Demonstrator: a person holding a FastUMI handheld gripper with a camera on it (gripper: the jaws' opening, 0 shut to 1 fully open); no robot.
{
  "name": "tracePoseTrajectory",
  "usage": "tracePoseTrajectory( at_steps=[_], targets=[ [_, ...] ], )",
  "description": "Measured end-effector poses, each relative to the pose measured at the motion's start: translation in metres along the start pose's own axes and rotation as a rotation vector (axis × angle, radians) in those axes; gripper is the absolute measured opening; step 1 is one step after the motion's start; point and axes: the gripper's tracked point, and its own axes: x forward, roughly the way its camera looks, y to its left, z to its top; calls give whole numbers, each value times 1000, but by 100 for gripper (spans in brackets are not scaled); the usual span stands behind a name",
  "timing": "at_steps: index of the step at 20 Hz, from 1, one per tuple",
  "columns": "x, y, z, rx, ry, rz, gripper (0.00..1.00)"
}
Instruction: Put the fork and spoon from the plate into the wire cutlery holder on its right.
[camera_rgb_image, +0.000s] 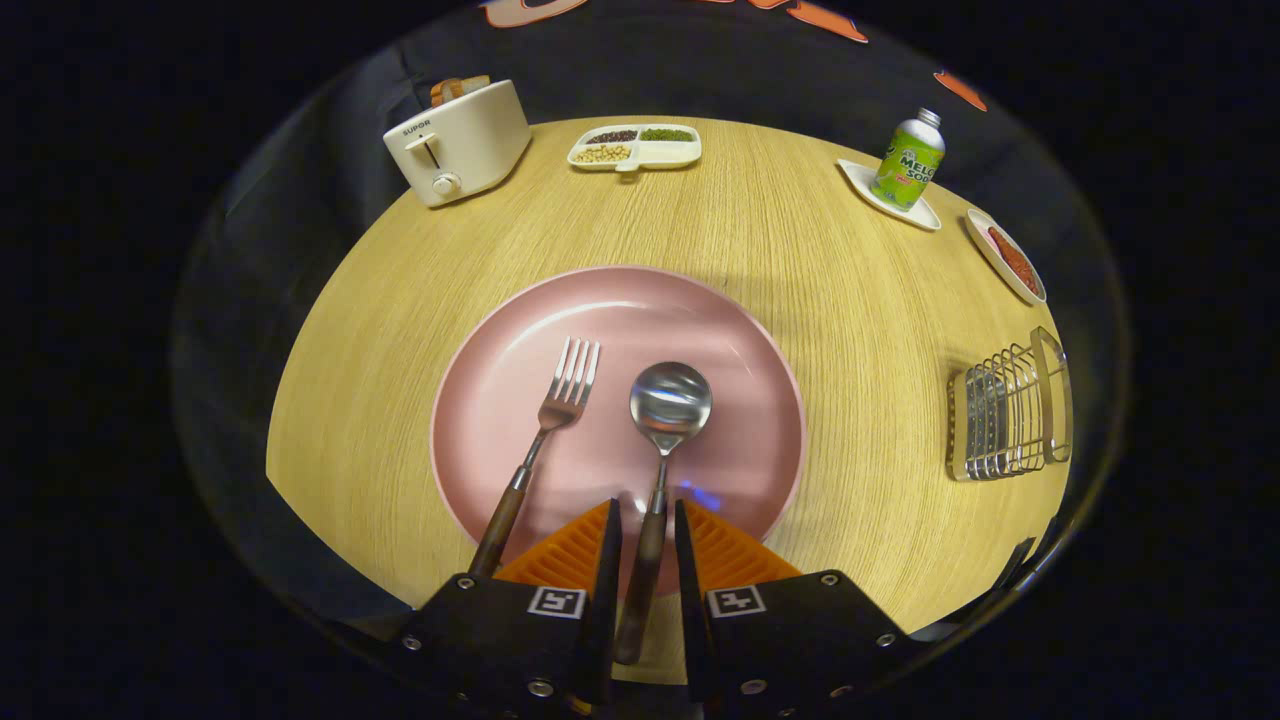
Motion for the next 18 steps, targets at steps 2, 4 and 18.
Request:
tracePoseTrajectory(
  at_steps=[2,4,18],
  targets=[
    [5,-3,1,3,13,-14,16],
    [5,-4,3,21,21,-12,13],
    [-96,-68,59,105,-228,10,5]
  ],
)
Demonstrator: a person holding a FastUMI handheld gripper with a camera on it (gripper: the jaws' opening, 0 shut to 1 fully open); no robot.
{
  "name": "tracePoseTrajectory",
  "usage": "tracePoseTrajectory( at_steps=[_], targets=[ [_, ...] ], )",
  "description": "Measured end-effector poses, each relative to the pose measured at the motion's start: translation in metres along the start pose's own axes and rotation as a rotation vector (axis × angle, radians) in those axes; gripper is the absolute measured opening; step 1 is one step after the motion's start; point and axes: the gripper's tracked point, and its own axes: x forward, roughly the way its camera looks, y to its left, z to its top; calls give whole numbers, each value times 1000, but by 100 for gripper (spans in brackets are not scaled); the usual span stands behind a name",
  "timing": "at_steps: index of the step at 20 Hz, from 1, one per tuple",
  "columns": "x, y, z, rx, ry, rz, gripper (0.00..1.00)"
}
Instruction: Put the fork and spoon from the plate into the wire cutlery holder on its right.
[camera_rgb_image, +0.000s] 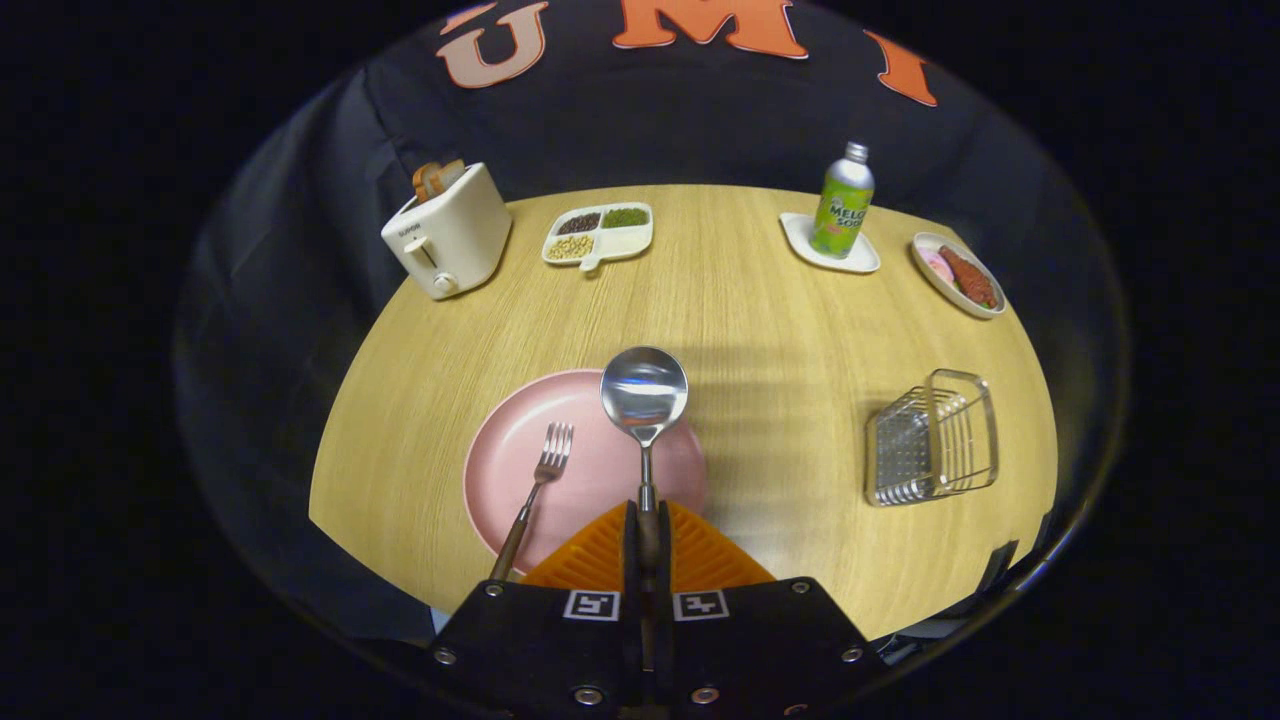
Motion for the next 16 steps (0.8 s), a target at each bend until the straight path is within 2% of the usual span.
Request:
tracePoseTrajectory(
  at_steps=[5,10,16],
  targets=[
    [-33,-66,16,49,-50,-91,5],
    [-49,-130,12,63,-23,-196,5],
    [-47,-168,1,75,48,-229,5]
  ],
)
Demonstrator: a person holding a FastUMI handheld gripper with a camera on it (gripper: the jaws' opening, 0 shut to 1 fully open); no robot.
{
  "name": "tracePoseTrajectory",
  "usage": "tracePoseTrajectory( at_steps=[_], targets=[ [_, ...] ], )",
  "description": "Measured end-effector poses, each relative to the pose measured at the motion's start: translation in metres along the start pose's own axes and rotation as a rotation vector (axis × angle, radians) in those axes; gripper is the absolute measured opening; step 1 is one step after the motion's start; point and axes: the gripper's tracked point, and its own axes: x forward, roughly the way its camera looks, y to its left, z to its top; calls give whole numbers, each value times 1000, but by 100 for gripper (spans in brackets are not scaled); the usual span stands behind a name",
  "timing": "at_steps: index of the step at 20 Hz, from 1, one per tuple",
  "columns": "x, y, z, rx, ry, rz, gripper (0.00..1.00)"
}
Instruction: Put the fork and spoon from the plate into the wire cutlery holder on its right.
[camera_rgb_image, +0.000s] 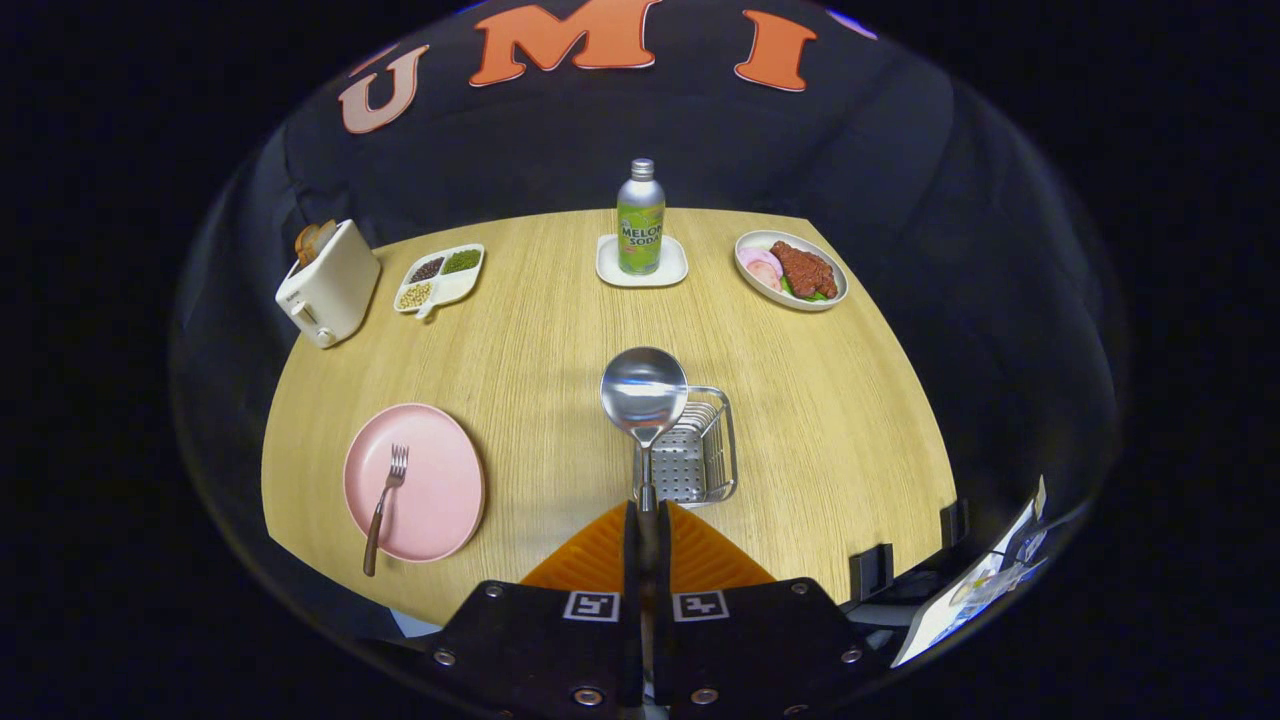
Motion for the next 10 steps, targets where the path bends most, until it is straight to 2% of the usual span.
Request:
tracePoseTrajectory(
  at_steps=[6,10],
  targets=[
    [24,-26,-12,-69,97,-64,5],
    [32,-31,-9,-81,117,-62,6]
  ],
)
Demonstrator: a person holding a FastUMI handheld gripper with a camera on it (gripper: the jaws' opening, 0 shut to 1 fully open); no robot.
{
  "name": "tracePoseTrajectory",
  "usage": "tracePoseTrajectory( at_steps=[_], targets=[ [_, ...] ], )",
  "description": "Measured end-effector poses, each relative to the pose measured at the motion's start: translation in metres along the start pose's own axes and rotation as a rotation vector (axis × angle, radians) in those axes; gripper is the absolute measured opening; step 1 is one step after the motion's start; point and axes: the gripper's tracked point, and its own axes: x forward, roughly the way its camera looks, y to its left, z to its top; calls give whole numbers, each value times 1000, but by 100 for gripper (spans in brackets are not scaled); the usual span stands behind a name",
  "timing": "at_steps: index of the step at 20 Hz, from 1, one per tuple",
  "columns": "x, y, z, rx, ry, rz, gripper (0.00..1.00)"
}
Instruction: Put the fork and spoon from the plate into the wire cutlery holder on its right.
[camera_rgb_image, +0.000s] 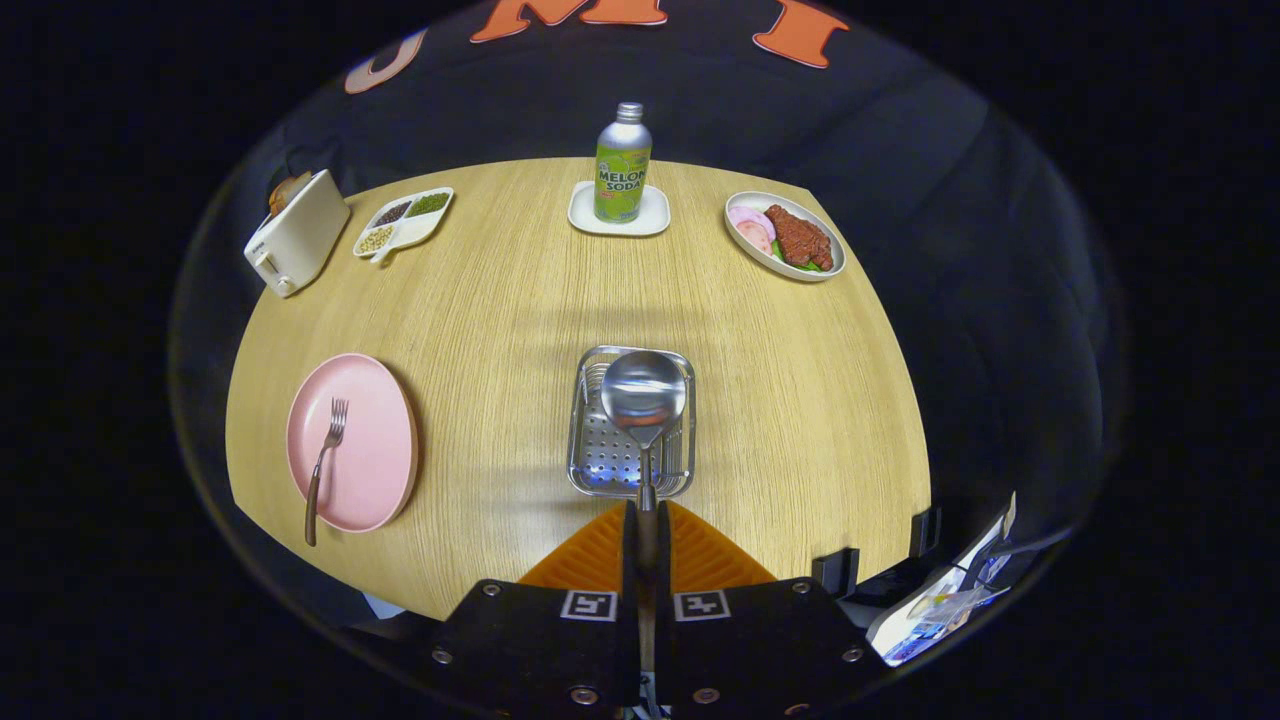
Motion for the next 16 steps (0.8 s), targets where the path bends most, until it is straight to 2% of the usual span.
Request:
tracePoseTrajectory(
  at_steps=[6,11,16],
  targets=[
    [9,3,20,25,-33,49,8],
    [-1,4,60,85,-202,59,9],
    [-50,9,114,229,-492,103,10]
  ],
)
